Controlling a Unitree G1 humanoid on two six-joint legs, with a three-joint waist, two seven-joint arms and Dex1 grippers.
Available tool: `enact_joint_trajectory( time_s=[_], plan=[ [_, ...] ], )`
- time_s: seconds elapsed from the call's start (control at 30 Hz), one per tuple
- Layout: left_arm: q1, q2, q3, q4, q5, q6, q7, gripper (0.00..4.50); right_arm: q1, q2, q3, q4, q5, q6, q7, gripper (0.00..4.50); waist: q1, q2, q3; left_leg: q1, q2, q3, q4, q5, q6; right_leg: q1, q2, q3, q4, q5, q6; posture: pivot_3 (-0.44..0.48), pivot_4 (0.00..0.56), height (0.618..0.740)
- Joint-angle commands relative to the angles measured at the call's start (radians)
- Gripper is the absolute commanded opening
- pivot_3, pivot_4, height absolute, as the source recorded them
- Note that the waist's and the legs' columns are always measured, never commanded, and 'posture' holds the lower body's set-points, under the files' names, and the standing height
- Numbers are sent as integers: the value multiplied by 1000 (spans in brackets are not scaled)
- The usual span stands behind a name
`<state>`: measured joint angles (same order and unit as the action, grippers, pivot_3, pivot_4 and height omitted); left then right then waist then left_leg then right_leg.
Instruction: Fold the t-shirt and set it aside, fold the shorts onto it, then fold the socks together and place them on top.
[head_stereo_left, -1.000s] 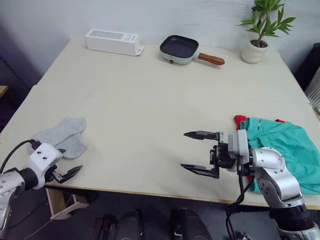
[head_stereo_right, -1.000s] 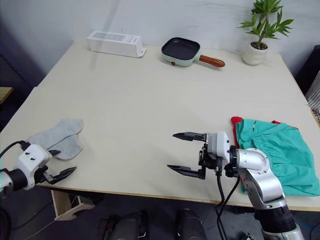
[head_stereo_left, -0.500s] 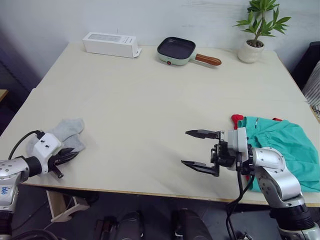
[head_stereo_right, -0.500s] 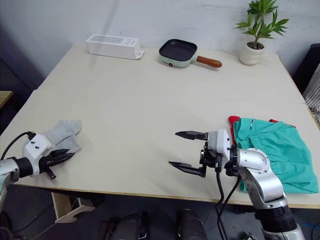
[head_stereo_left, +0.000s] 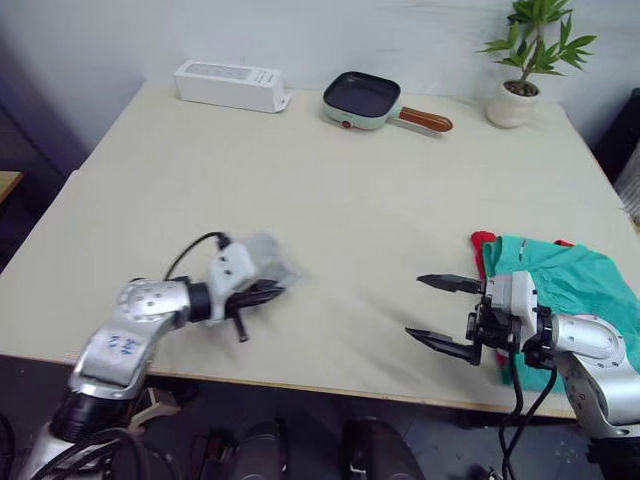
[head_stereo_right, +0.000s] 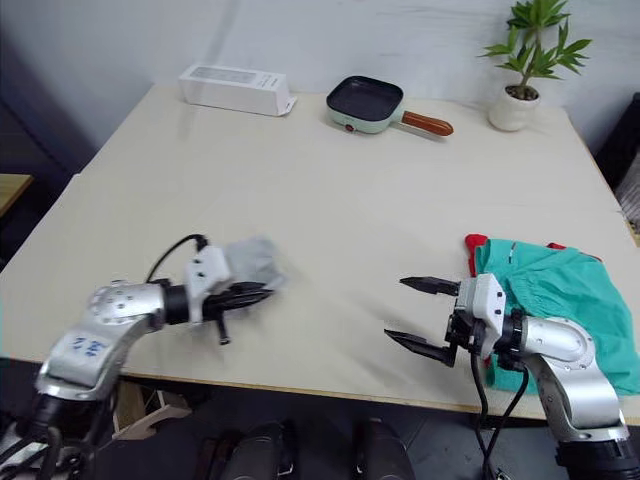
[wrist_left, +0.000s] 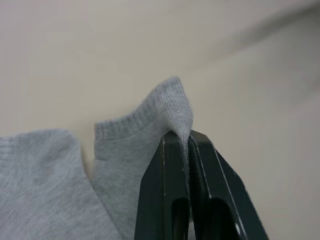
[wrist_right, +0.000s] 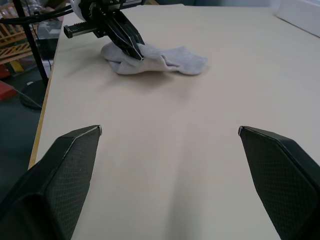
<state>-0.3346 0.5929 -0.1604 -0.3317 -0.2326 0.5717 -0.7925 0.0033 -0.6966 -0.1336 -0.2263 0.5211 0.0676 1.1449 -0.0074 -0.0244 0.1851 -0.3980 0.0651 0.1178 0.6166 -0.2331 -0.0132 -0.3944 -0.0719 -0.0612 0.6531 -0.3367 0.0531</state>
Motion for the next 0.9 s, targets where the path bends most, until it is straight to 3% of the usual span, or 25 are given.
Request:
enact_joint_trajectory(
  time_s=[0.03, 0.27, 0.4, 0.57, 0.7, 0.9],
  plan=[
    [-47, -88, -121, 45, 57, -15, 41, 41, 11, -6, -27, -3, -11, -24, -6, 4500, 0, 0, 0, 0, 0, 0, 0, 0, 0, 0, 1, 1, 0, 0, 0, 0, 150, 740],
    [-115, -214, -253, 163, 109, -91, 18, 41, 21, -13, -36, -2, -32, -19, -30, 4500, 5, -2, 1, 0, 2, 0, 4, -1, -2, 0, 7, 6, 0, 0, 0, 0, 150, 740],
    [-117, -210, -226, 158, 110, -149, 5, 1019, 27, -9, -38, 3, -31, -26, -27, 4500, 4, -2, 1, 0, 3, 0, 5, -1, -3, 0, 8, 6, 0, 0, 1, 0, 150, 740],
    [-79, -107, -83, 66, -34, -270, -162, 2635, 10, 4, -16, -3, -9, -13, -13, 4500, 0, -2, 1, 0, 5, 1, 5, -1, -3, 0, 9, 7, 1, 0, 0, 0, 150, 740],
    [-60, -6, 136, 58, -213, -193, -219, 2635, -57, 17, 71, -21, -38, 16, -12, 4500, -6, -2, 1, 1, 7, 1, 6, -2, -4, 0, 10, 7, 1, 0, 0, 0, 150, 740],
    [33, 165, 285, 220, -141, -224, -195, 2635, -187, 97, 239, 46, -191, -17, -66, 4500, -23, -2, 1, 2, 7, 2, 5, -2, -4, 0, 10, 8, 2, 0, 0, 0, 150, 740]
  ],
)
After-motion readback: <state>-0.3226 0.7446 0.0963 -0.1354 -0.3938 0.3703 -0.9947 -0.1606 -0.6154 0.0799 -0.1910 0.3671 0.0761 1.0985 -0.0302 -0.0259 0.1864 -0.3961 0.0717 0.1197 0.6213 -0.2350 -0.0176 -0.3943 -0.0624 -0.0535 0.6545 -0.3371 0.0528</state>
